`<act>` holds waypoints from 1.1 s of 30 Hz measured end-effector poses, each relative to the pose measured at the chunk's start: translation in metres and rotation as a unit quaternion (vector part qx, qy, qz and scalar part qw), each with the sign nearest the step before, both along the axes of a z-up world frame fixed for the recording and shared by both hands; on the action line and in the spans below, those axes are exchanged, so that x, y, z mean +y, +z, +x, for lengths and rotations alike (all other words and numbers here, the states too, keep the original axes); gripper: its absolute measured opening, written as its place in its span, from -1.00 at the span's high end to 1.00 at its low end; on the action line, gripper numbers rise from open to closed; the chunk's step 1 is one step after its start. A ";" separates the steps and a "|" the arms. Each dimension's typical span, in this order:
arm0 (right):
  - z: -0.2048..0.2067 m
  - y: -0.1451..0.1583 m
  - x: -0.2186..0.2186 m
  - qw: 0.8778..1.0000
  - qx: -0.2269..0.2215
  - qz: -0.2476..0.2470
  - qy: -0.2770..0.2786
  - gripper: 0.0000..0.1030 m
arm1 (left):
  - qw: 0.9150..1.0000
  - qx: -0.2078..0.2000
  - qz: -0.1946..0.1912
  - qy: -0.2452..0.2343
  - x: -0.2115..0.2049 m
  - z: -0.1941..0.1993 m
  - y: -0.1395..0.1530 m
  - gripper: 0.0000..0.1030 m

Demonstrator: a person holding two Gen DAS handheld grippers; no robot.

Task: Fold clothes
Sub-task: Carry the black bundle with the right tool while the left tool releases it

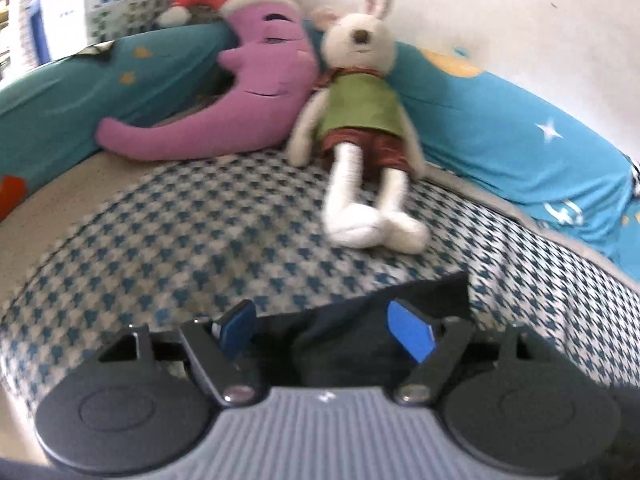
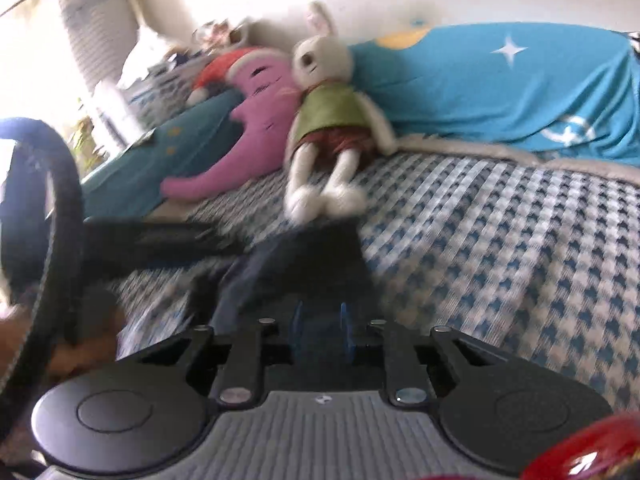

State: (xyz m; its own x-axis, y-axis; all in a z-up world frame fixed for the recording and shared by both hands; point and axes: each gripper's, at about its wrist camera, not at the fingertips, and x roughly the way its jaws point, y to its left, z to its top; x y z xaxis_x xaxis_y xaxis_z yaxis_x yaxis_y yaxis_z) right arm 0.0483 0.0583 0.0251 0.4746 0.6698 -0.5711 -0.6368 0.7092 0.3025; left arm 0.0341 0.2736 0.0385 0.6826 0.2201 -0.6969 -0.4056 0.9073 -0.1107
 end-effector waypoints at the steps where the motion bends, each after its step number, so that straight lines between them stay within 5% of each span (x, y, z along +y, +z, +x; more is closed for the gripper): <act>1: -0.007 -0.001 0.001 1.000 0.000 -0.005 0.009 0.64 | 1.000 0.005 0.004 -0.006 -0.003 0.004 -0.002 -0.47; 17: -0.046 -0.027 -0.008 0.998 0.022 -0.067 0.007 0.69 | 0.998 0.048 0.032 -0.009 -0.006 0.042 -0.035 -0.63; 27: -0.046 -0.009 -0.015 0.999 -0.009 -0.047 -0.013 0.69 | 1.000 0.008 0.006 -0.012 0.004 0.023 -0.008 -0.60; 33: -0.035 -0.020 -0.017 0.997 0.008 -0.065 -0.046 0.67 | 1.000 0.019 0.012 0.003 0.012 0.019 -0.009 -0.61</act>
State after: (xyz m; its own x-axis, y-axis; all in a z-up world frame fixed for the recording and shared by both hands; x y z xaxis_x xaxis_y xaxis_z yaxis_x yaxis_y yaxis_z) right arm 0.0129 0.0418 0.0055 0.5209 0.5432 -0.6585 -0.5633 0.7983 0.2129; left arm 0.0528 0.2855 0.0299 0.6546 0.2412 -0.7164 -0.4143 0.9072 -0.0731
